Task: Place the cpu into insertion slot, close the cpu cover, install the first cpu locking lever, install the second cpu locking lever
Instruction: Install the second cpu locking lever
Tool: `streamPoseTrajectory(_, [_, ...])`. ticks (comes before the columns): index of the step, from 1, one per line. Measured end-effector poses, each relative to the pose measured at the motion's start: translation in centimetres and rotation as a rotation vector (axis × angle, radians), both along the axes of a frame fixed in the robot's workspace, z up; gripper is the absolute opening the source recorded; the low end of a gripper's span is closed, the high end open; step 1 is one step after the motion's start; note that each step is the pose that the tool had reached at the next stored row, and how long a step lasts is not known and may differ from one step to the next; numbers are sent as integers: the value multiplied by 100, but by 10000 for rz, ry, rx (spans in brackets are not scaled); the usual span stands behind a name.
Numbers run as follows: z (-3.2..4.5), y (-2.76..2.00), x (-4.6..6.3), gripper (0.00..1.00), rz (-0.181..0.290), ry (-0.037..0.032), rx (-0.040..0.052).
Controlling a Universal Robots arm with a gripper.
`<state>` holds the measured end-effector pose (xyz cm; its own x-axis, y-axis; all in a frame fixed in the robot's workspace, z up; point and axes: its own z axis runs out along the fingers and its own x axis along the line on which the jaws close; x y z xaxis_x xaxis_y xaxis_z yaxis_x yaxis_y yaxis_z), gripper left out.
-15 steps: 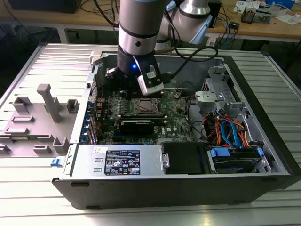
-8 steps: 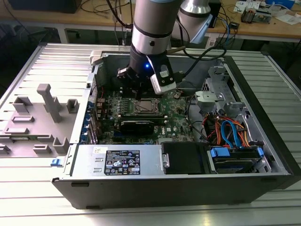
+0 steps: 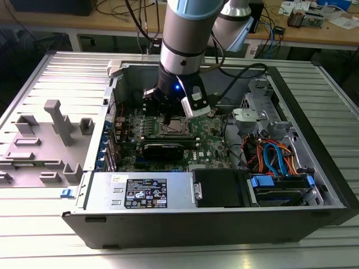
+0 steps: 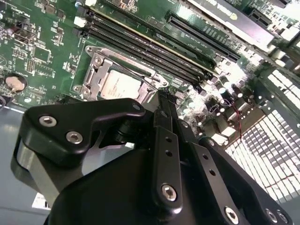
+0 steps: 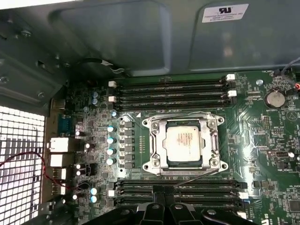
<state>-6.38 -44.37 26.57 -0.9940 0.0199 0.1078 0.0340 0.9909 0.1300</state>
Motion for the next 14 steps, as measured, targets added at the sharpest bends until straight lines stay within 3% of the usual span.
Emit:
streamPoseTrajectory(4, [-88, 11, 0, 11, 0, 0, 3])
streamPoseTrajectory(5, [-114, 9, 0, 11, 1, -2, 58])
streamPoseTrajectory(6, [-230, 8, -14, 11, 5, 0, 145])
streamPoseTrajectory(7, [-343, 3, -119, 11, 15, 0, 362])
streamPoseTrajectory(8, [-397, 3, -121, 11, 17, 0, 366])
streamPoseTrajectory(14, [-430, 1, -146, 11, 71, -10, 376])
